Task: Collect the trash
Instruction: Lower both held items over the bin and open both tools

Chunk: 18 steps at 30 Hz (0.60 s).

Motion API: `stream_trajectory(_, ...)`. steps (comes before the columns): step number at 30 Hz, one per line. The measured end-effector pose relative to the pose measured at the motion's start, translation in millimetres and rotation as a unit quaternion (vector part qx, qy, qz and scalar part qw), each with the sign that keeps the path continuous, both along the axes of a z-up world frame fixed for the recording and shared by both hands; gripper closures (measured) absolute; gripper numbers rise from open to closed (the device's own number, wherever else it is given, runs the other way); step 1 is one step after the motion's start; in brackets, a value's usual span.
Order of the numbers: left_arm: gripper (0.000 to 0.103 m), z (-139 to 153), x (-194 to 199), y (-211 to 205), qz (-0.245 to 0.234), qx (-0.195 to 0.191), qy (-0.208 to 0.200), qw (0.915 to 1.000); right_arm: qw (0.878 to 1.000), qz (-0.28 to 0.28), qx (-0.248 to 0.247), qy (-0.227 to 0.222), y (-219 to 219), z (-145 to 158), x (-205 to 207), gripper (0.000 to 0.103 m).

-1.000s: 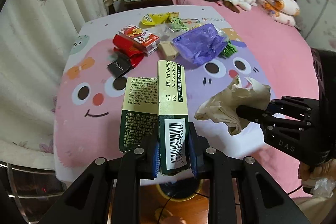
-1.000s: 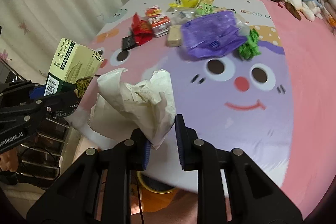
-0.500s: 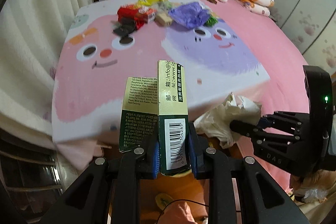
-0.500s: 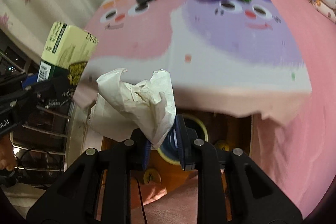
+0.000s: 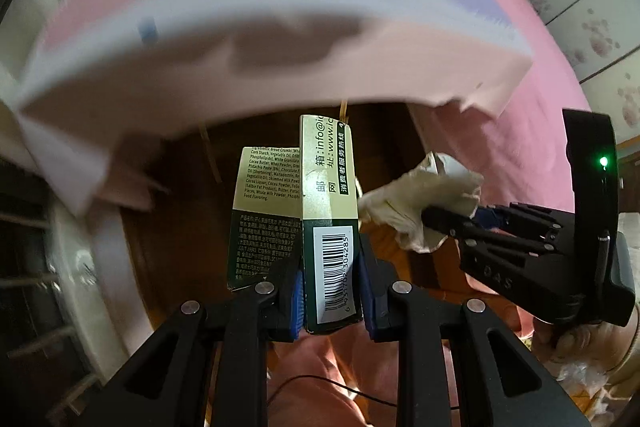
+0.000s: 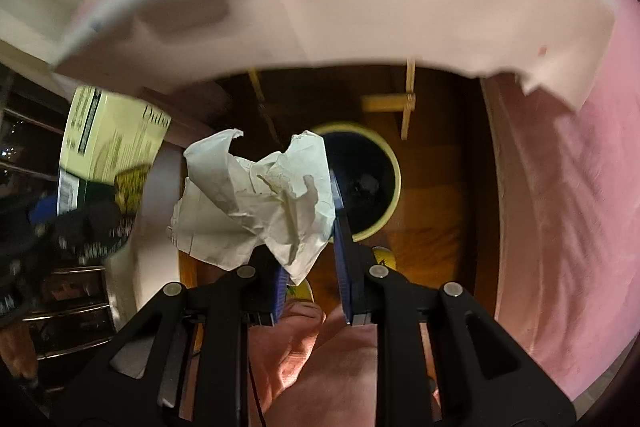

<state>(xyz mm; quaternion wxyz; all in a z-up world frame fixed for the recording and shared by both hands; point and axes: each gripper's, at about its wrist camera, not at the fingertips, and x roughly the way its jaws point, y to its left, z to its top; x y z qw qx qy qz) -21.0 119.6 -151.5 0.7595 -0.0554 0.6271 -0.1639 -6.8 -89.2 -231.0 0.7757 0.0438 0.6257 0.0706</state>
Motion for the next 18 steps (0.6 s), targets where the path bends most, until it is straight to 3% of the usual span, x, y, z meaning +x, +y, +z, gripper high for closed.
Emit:
stream_trajectory(8,0.081,-121,7,-24,0.023,0.005,0.039,0.9990,0.998,-0.043,-0.003,0.041,-23,-123,6,0.085)
stream_trajectory(18,0.081,-220,58,-54,0.050,0.000,0.048,0.9976,0.996,-0.063,0.012,0.059,-47,-232,38,0.084)
